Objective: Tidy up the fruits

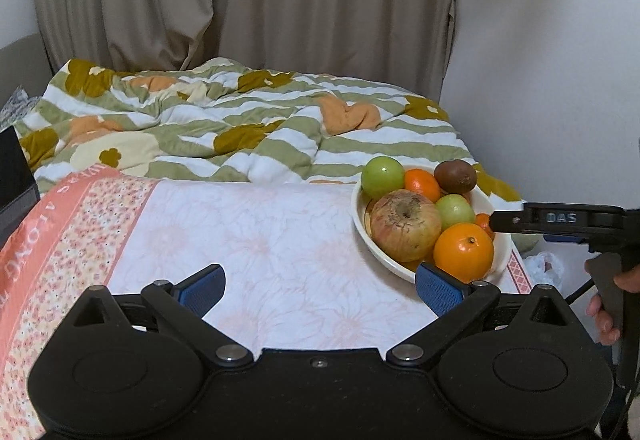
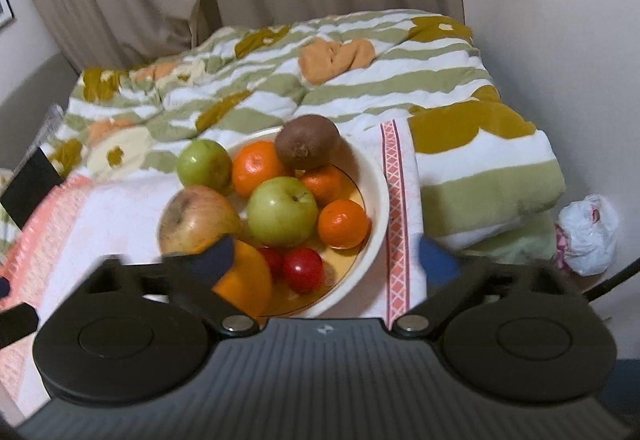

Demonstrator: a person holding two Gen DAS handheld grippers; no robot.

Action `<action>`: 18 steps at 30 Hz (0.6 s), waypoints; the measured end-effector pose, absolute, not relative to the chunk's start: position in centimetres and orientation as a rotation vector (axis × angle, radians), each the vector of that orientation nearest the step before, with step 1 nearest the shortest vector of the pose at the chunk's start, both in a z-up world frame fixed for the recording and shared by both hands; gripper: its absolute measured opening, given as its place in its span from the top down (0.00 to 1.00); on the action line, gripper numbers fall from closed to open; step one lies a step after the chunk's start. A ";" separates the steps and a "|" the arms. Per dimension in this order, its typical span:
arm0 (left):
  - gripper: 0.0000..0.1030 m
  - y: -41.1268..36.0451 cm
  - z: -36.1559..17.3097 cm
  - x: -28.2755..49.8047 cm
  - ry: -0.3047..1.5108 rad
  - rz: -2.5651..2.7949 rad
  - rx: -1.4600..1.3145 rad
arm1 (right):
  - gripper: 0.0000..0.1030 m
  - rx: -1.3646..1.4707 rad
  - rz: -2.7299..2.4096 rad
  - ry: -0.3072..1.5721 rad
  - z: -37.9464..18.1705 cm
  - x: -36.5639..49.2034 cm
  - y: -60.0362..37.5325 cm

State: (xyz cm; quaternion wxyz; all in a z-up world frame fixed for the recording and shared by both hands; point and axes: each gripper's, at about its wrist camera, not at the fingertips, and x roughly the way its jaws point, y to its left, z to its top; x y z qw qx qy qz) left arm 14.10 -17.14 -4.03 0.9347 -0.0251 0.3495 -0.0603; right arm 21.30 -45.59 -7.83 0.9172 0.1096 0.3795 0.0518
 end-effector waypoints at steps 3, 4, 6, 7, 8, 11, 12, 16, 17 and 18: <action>0.00 -16.3 -3.6 13.8 0.716 -0.125 -0.064 | 0.00 0.207 0.070 0.788 -7.3 20.5 -45.3; 0.00 -15.9 -3.4 13.7 0.716 -0.128 -0.066 | 0.00 0.191 0.056 0.787 -7.0 20.1 -45.0; 0.00 -15.0 -2.9 13.3 0.714 -0.137 -0.066 | 0.00 0.178 0.039 0.781 -6.2 19.2 -44.4; 0.00 -14.5 -2.6 13.1 0.714 -0.141 -0.066 | 0.00 0.177 0.035 0.775 -5.7 18.7 -44.1; 0.00 -14.1 -2.3 12.9 0.712 -0.145 -0.064 | 0.00 0.174 0.030 0.767 -5.0 18.1 -43.6; 0.00 -12.6 -0.8 12.1 0.700 -0.146 -0.061 | 0.00 0.152 0.016 0.749 -3.1 16.3 -42.2; 0.00 -12.0 -0.2 11.7 0.697 -0.148 -0.061 | 0.00 0.143 0.013 0.744 -2.4 15.6 -41.5; 0.00 -9.9 1.7 10.6 0.695 -0.147 -0.048 | 0.00 0.122 0.007 0.734 0.3 12.9 -38.8; 0.00 -9.5 2.1 10.4 0.691 -0.143 -0.038 | 0.00 0.115 0.009 0.731 0.9 12.1 -37.9; 0.00 -9.1 2.4 10.2 0.688 -0.140 -0.030 | 0.00 0.108 0.007 0.733 1.4 11.5 -37.2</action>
